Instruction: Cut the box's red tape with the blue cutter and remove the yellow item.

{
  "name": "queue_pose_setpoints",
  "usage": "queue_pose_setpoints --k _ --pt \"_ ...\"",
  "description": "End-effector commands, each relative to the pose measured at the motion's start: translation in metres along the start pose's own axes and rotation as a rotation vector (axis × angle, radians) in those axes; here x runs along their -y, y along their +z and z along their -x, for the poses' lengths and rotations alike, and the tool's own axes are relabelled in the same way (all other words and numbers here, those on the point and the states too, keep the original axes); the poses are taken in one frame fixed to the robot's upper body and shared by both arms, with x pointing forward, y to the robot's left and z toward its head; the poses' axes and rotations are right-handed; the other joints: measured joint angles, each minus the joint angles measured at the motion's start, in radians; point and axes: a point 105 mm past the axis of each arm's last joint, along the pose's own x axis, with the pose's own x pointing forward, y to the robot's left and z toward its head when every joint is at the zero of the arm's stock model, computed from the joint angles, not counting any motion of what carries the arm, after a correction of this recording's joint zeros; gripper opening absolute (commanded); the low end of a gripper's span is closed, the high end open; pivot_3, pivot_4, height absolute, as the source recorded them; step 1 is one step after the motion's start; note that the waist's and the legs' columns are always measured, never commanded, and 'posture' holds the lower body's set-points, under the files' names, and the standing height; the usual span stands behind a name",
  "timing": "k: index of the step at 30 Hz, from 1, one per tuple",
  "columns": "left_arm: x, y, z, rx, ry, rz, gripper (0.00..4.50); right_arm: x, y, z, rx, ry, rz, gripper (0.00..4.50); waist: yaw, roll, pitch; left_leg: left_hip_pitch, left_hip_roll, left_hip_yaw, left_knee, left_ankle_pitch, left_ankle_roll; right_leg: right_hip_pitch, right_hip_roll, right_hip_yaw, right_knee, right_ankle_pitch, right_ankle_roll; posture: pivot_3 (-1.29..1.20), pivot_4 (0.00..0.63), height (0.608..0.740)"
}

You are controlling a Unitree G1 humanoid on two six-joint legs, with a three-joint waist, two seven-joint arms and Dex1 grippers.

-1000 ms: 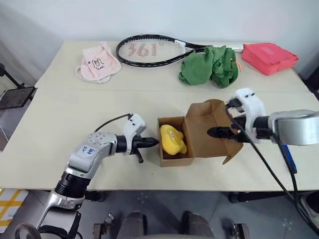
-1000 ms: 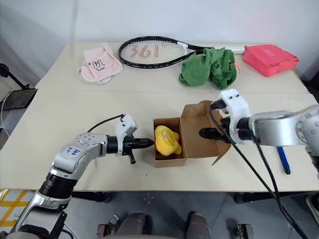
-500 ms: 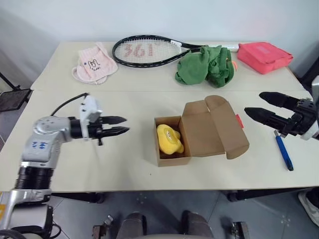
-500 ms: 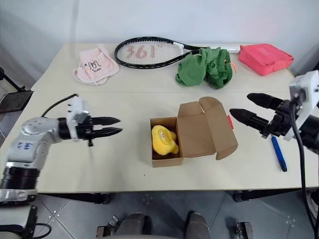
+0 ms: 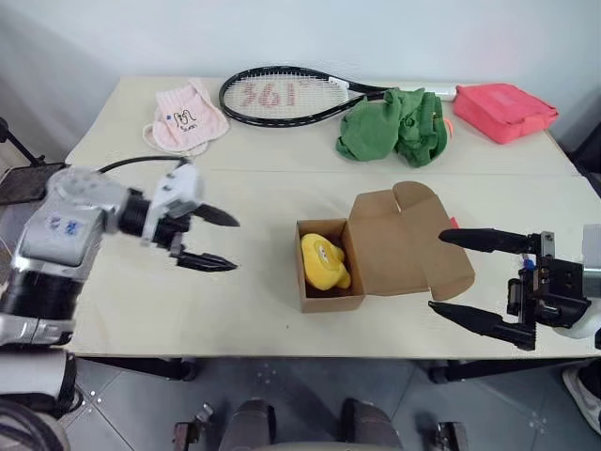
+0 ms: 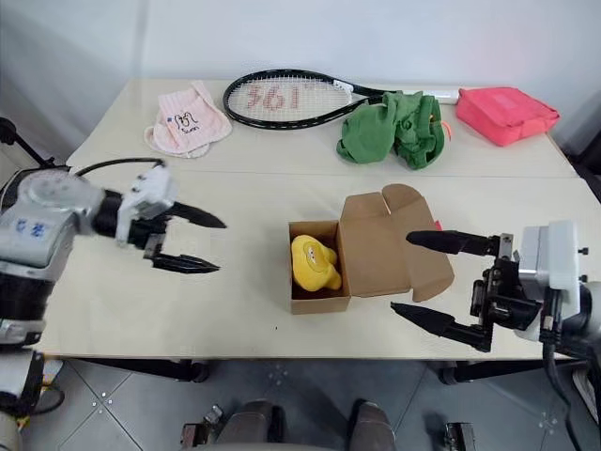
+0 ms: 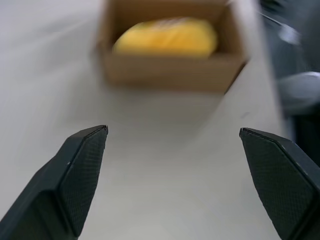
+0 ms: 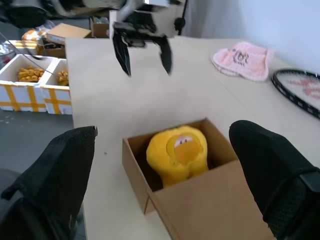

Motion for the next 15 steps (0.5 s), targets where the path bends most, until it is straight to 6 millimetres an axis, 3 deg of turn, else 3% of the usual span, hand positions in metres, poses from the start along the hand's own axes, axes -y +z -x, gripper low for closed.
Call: queue_pose_setpoints --k 1,4,7,15 --pt "-0.011 0.03 -0.036 -0.075 -0.015 -0.086 4.49 0.0 0.023 -0.004 0.013 0.028 0.029 4.5 0.002 0.0 0.0 0.0 0.0 0.0 0.0 0.0 0.0 0.0 0.0 0.0 0.0 0.0 0.0 0.0 0.15 0.74" --pt "-0.011 0.05 -0.064 -0.072 -0.061 -0.148 4.49 0.003 0.031 -0.009 0.033 0.013 -0.002 4.5 0.003 -0.001 0.0 -0.001 0.0 0.0 0.0 0.0 0.0 0.0 0.0 0.0 -0.001 0.0 0.0 0.0 0.15 0.74" --pt "-0.013 0.056 -0.089 -0.086 -0.065 -0.207 4.49 0.006 0.04 -0.012 0.08 -0.022 -0.063 4.5 -0.006 -0.001 0.001 -0.001 0.0 0.0 -0.002 0.0 0.0 -0.001 0.0 0.0 -0.002 0.0 0.0 0.0 0.15 0.74" --pt "-0.014 0.04 -0.119 -0.185 -0.104 -0.302 4.49 -0.002 0.039 -0.013 0.031 -0.072 -0.182 4.5 0.005 -0.002 0.002 -0.001 0.0 0.0 -0.001 0.0 0.0 -0.001 0.0 0.0 -0.002 0.0 0.0 0.0 0.15 0.74"
